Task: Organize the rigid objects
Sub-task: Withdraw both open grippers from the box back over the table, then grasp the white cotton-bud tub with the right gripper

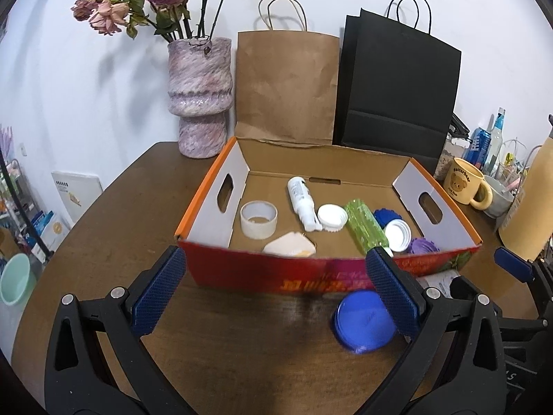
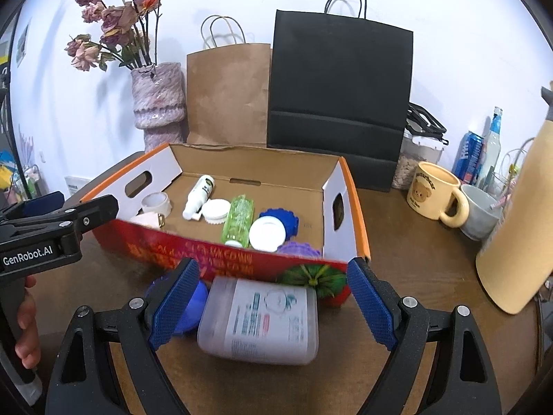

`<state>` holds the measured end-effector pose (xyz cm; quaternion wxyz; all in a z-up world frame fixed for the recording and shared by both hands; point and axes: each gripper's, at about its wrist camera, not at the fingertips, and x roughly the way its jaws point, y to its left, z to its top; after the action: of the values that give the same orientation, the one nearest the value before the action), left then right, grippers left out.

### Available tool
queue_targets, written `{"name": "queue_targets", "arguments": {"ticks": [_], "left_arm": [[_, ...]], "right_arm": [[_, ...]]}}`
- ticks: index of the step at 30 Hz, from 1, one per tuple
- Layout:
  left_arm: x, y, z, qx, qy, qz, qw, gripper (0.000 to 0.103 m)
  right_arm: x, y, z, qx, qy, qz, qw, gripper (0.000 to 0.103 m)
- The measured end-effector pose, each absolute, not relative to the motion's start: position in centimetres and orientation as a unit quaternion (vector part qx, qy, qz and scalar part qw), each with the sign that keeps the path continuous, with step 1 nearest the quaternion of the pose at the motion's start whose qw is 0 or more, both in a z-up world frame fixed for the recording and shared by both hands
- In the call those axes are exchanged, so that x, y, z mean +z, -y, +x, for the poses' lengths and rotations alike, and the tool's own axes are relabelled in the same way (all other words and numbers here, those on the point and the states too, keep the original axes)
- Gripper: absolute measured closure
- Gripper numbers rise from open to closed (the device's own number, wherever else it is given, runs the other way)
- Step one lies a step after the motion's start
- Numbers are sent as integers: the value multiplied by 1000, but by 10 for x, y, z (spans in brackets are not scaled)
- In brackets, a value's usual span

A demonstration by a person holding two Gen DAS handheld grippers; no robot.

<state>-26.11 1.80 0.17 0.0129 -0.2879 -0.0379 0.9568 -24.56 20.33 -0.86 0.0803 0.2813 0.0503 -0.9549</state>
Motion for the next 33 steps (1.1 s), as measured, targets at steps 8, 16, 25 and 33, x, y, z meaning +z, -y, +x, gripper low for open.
{"name": "queue_targets", "arguments": {"ticks": [8,16,25,33], "left_arm": [[-5,-15,-239,954,35,-297,10,0],[-9,-11,-221,953,35,-301,13,0],[-16,-7,-201,949,29,-315,16,0],[-19,2,-201,945,43,-324,16,0]], "right_arm": [[-13,-210,-219,-954,-40,286,77,12],[-18,-215,-198,-953,-32,291,75,12],[-22,-220,-178,-952,-26,297,74,12],[-29,-219,-178,-947,-27,312,73,12]]}}
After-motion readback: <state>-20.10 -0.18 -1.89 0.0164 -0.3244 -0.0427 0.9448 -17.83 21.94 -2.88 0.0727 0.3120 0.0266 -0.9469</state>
